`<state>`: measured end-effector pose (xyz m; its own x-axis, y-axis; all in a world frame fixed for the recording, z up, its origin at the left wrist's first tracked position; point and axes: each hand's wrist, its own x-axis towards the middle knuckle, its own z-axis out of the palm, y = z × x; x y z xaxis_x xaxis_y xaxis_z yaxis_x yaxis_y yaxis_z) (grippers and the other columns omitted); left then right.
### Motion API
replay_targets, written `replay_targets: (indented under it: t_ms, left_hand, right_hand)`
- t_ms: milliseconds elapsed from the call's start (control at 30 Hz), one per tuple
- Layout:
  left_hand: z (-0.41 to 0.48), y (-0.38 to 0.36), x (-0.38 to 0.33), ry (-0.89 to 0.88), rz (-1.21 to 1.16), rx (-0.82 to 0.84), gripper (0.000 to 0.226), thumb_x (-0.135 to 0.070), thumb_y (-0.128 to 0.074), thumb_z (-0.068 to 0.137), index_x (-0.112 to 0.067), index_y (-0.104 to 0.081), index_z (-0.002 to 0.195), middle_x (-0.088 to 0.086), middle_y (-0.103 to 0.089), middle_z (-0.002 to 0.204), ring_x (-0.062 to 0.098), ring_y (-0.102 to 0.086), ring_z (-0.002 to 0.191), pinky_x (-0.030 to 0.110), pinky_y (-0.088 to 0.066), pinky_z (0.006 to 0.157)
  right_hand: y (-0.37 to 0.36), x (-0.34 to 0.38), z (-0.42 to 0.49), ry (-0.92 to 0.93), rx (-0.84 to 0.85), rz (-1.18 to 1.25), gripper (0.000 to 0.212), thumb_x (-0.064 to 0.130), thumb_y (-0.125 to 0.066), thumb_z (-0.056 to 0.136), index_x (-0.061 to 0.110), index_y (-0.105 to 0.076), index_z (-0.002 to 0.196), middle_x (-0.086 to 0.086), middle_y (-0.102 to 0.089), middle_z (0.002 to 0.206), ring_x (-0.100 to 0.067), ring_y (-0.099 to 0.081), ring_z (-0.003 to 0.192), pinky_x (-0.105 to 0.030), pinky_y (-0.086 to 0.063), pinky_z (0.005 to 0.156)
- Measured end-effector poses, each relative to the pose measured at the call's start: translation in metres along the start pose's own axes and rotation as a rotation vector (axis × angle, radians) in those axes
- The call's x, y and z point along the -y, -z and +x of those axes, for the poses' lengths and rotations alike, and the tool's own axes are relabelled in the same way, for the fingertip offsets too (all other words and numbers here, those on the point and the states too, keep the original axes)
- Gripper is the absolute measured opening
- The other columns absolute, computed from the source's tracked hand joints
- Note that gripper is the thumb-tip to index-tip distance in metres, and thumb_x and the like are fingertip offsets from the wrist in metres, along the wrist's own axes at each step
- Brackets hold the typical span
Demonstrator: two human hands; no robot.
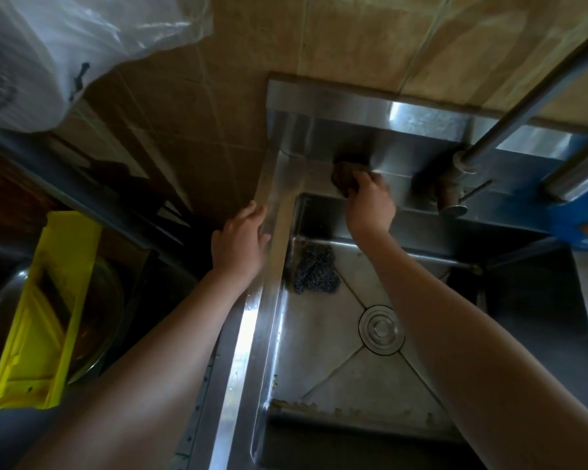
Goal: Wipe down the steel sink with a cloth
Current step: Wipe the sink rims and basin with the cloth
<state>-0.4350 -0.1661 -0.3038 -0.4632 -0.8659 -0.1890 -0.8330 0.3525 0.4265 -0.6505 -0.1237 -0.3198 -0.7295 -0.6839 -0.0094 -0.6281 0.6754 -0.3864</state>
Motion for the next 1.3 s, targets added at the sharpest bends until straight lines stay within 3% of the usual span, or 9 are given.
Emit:
replay_targets:
  t_ms: [233,400,500,633,733,933,1133,1300]
  left_hand:
    - [0.001,0.001,0.000,0.010,-0.007,0.012,0.052,-0.024,-0.057,0.092,-0.026,-0.040,0.141,-0.004,-0.030,0.152,0.025,-0.036,0.135,0.051,-0.032,0.102]
    - [0.001,0.000,-0.001,0.019,-0.009,0.009,0.052,-0.024,-0.057,0.092,-0.026,-0.040,0.141,-0.004,-0.030,0.152,0.025,-0.035,0.135,0.051,-0.031,0.103]
    - [0.000,-0.001,-0.001,0.009,-0.011,0.006,0.052,-0.024,-0.057,0.093,-0.026,-0.039,0.141,-0.004,-0.030,0.153,0.025,-0.036,0.135,0.050,-0.033,0.101]
    - [-0.002,-0.002,0.003,-0.020,0.007,0.016,0.052,-0.028,-0.053,0.094,-0.026,-0.035,0.143,-0.004,-0.025,0.155,0.026,-0.036,0.134,0.050,-0.034,0.101]
    - [-0.011,-0.002,0.010,-0.083,-0.020,0.028,0.052,-0.032,-0.047,0.096,-0.024,-0.031,0.145,0.001,-0.022,0.156,0.027,-0.034,0.135,0.050,-0.035,0.101]
    - [-0.051,-0.003,0.037,-0.079,-0.024,0.006,0.047,-0.031,-0.040,0.099,-0.021,-0.033,0.145,0.005,-0.027,0.154,0.026,-0.039,0.133,0.048,-0.040,0.100]
    - [-0.082,0.005,0.051,-0.051,-0.067,-0.017,0.045,-0.031,-0.048,0.096,-0.020,-0.044,0.139,0.005,-0.041,0.147,0.027,-0.045,0.129,0.047,-0.041,0.103]
    - [-0.114,0.006,0.051,-0.042,-0.114,-0.070,0.045,-0.031,-0.062,0.087,-0.018,-0.056,0.130,0.006,-0.053,0.137,0.028,-0.054,0.119,0.046,-0.046,0.097]
  right_hand:
    - [0.002,-0.002,-0.004,0.163,0.042,-0.002,0.038,0.019,-0.049,0.093,0.026,-0.054,0.131,-0.005,-0.054,0.132,-0.032,-0.055,0.111,-0.039,-0.049,0.081]
    - [0.025,-0.056,0.003,-0.054,-0.045,-0.003,0.042,0.020,-0.050,0.091,0.026,-0.052,0.133,-0.006,-0.050,0.136,-0.033,-0.053,0.116,-0.040,-0.047,0.087]
    - [0.028,-0.068,0.001,-0.059,-0.066,-0.057,0.041,0.018,-0.048,0.094,0.022,-0.050,0.135,-0.010,-0.046,0.138,-0.036,-0.050,0.118,-0.043,-0.046,0.089]
    - [0.019,-0.038,0.006,-0.059,-0.053,-0.083,0.040,0.015,-0.047,0.094,0.022,-0.050,0.133,-0.014,-0.047,0.133,-0.038,-0.050,0.117,-0.045,-0.046,0.088]
    - [0.007,-0.005,0.007,0.045,0.010,-0.060,0.038,0.016,-0.047,0.093,0.023,-0.053,0.130,-0.015,-0.052,0.128,-0.038,-0.054,0.112,-0.044,-0.048,0.084]
    - [-0.016,0.066,-0.001,0.147,0.094,0.143,0.038,0.023,-0.055,0.091,0.031,-0.057,0.128,-0.008,-0.060,0.123,-0.030,-0.061,0.105,-0.034,-0.049,0.083]
    - [-0.019,0.079,-0.024,0.229,0.147,0.278,0.039,0.018,-0.059,0.091,0.023,-0.058,0.130,-0.005,-0.060,0.129,-0.025,-0.059,0.113,-0.032,-0.047,0.092]
    - [-0.019,0.067,-0.064,0.295,0.172,0.284,0.038,0.015,-0.058,0.090,0.020,-0.060,0.128,-0.005,-0.059,0.127,-0.024,-0.059,0.111,-0.024,-0.043,0.086]
